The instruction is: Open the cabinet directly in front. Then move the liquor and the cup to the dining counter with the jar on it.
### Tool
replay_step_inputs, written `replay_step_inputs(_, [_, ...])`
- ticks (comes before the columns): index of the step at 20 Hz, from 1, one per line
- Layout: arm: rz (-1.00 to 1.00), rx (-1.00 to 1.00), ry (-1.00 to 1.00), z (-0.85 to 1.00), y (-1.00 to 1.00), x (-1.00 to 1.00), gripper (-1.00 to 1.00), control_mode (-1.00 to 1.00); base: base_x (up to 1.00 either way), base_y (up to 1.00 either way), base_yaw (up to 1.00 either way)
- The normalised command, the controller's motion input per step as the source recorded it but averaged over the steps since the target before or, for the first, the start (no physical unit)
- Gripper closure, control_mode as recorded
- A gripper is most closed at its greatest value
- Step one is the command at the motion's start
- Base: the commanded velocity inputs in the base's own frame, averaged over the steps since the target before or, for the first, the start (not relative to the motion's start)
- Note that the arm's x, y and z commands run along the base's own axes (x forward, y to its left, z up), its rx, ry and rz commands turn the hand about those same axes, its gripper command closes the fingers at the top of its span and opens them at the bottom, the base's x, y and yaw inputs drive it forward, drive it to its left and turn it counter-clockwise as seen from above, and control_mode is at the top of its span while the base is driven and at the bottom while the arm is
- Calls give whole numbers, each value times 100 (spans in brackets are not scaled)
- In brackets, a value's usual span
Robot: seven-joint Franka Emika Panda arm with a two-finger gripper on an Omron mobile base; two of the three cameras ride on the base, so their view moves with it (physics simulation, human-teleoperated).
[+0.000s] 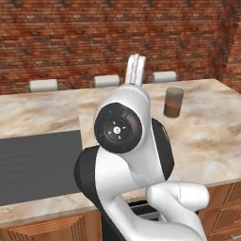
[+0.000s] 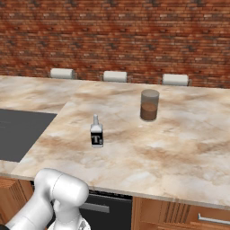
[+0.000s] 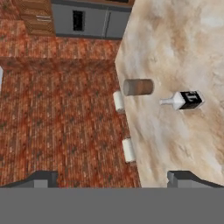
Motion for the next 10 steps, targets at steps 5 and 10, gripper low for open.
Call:
replay_step_inputs(5, [11,-15,0,5,32,6,-100,-100,0,0,0])
replay_step_inputs(10, [14,-9,1,0,17,4,-100,-100,0,0,0])
